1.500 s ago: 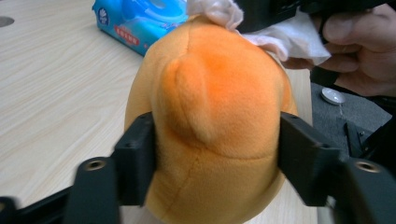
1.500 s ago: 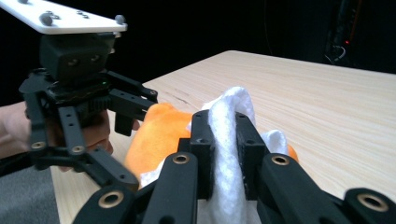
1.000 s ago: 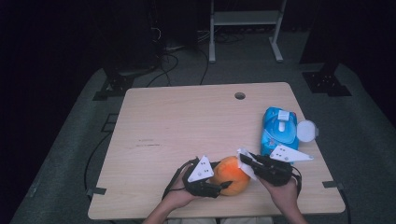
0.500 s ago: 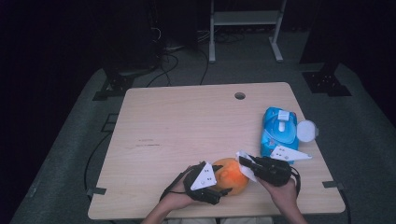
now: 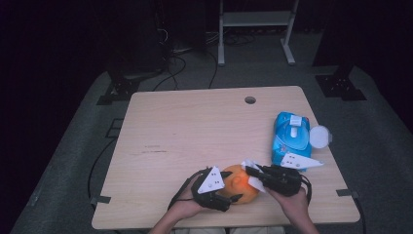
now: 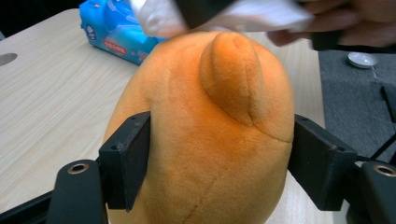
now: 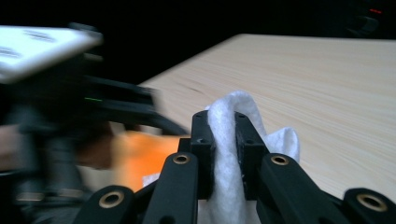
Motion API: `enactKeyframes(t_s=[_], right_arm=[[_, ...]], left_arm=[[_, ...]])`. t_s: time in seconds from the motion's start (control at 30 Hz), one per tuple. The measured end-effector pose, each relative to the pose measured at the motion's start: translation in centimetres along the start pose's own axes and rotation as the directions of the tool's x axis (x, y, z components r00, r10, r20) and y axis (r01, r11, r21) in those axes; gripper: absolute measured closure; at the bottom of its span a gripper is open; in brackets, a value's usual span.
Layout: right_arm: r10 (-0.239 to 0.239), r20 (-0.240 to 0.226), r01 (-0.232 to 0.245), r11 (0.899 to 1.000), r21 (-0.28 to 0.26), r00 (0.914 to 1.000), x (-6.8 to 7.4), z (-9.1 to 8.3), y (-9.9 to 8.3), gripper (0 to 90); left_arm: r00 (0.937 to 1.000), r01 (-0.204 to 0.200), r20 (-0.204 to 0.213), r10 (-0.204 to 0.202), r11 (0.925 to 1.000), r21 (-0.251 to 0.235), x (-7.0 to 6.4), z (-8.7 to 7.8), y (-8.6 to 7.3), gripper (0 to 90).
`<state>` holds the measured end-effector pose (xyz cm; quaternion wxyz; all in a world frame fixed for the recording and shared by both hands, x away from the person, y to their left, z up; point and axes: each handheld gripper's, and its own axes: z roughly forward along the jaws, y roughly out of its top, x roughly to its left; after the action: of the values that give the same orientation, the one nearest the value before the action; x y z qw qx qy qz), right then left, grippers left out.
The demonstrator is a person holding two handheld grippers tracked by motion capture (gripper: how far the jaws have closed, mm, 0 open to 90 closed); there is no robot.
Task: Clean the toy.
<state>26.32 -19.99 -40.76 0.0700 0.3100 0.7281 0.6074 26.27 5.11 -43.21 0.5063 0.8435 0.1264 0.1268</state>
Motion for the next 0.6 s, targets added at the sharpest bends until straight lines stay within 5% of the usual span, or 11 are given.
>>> enactKeyframes(t_s=[0.07,0.13,0.23,0.3,0.5,0.6], right_arm=[[-0.04,-0.075,0.039,0.999,-0.005,0.9964,1.6,0.5,0.4,80.4],[-0.09,-0.087,0.091,0.996,0.006,0.9921,2.6,0.8,0.6,80.4],[-0.12,0.01,0.12,0.992,0.03,0.9927,1.7,0.5,0.5,80.4],[-0.082,0.051,0.08,0.996,0.03,0.9953,0.6,0.0,0.2,80.4],[-0.136,-0.079,0.138,0.99,0.022,0.9875,3.3,1.3,0.4,80.3],[-0.161,-0.053,0.163,0.986,0.04,0.9855,3.1,1.4,0.3,80.5]], left_arm=[[1.0,0.004,-0.006,-0.004,1.0,0.0,-0.1,0.2,0.1,27.9],[1.0,0.007,-0.006,-0.007,1.0,-0.002,-0.1,0.1,0.1,25.9],[0.9993,0.036,-0.004,-0.036,0.9993,-0.012,0.3,-0.1,-0.1,20.6],[0.9991,0.042,-0.001,-0.042,0.999,-0.013,0.5,0.1,0.0,22.4],[0.9998,0.013,-0.014,-0.013,0.9999,0.005,0.2,0.2,0.1,29.6],[0.9992,0.032,-0.023,-0.032,0.9995,-0.002,0.3,-0.1,0.2,34.6]])
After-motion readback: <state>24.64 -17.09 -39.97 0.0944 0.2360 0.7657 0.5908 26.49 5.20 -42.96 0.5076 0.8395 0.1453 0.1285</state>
